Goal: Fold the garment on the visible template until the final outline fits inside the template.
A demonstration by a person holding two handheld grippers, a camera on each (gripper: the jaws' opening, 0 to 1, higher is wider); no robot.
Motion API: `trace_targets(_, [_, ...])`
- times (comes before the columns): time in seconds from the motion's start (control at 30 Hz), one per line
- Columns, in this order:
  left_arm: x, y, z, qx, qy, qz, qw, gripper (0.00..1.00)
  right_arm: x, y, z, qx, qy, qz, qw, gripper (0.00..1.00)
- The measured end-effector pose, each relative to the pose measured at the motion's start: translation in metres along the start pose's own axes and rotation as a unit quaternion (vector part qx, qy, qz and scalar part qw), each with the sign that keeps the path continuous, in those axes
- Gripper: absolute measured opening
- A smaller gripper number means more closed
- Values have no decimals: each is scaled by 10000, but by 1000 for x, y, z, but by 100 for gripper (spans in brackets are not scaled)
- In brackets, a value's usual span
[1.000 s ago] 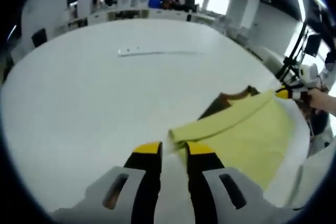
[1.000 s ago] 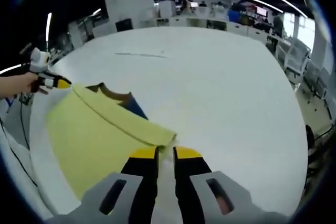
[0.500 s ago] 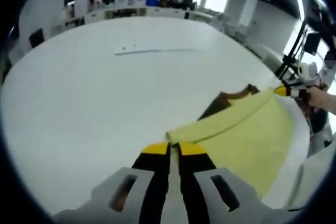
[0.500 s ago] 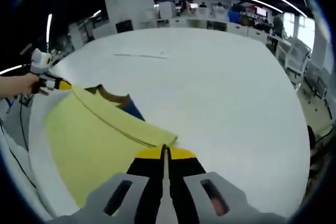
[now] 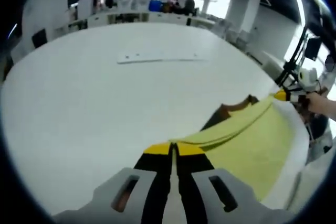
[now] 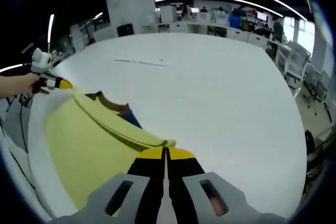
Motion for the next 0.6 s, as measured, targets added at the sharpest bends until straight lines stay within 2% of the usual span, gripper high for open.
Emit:
trace_targets(0.13, [-4,5,-3,73,-46,-57,9999,0,-4,-4,-3,23,11,11,10000,2])
trace_targets(0.37, [-12,7,-1,116,38,-40,9999,0,-13,-8,-8,97,96,37,9999,2])
trace_targets(0.6, [-10,6,0,-17,128,-13,9999,0,-23,-12,-14,132,122,69,9998,2])
Point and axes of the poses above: the point that each gripper's makers call its tool centre point, and the gripper's own axes: x roughly backward along the fingers, y roughly to its left, z roughly out of its underside, the point moved 5 cm from there along x, roughly backward along the fingers, and after that the axes turned 5 degrees about z, right-handed, at the moved point
